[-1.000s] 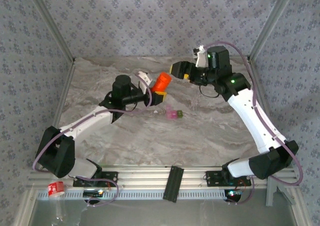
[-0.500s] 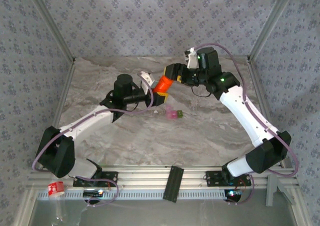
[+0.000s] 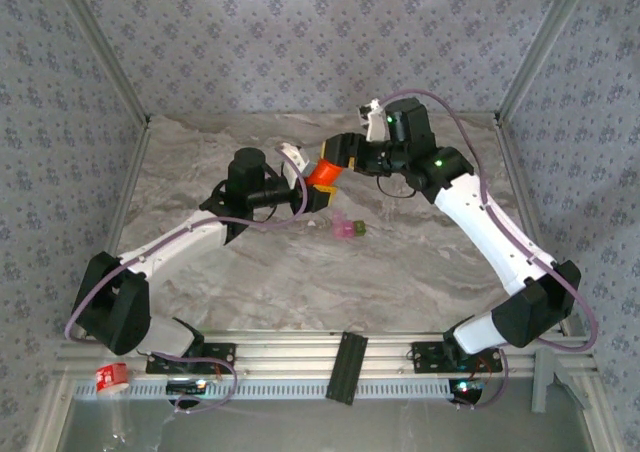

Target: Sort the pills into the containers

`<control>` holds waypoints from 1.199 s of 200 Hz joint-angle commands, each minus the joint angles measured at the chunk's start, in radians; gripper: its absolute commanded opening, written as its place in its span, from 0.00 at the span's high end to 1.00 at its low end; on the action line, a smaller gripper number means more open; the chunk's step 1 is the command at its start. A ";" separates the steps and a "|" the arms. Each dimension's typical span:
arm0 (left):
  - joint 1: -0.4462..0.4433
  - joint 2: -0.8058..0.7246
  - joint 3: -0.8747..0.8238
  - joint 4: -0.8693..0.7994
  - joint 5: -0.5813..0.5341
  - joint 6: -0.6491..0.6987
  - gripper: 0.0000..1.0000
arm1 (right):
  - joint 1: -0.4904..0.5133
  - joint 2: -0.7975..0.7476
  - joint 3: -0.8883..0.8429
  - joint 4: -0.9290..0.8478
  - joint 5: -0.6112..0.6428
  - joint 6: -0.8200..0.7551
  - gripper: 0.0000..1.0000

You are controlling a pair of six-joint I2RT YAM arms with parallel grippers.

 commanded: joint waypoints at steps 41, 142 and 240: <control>-0.005 -0.034 0.029 0.032 -0.009 0.016 1.00 | -0.021 -0.010 -0.080 0.018 -0.014 0.007 0.57; -0.003 -0.056 0.018 0.075 -0.010 -0.013 1.00 | -0.075 -0.032 -0.119 0.110 -0.258 -0.301 0.60; -0.003 -0.061 0.012 0.033 -0.024 0.003 1.00 | -0.164 -0.077 -0.145 0.316 -0.377 -0.152 0.11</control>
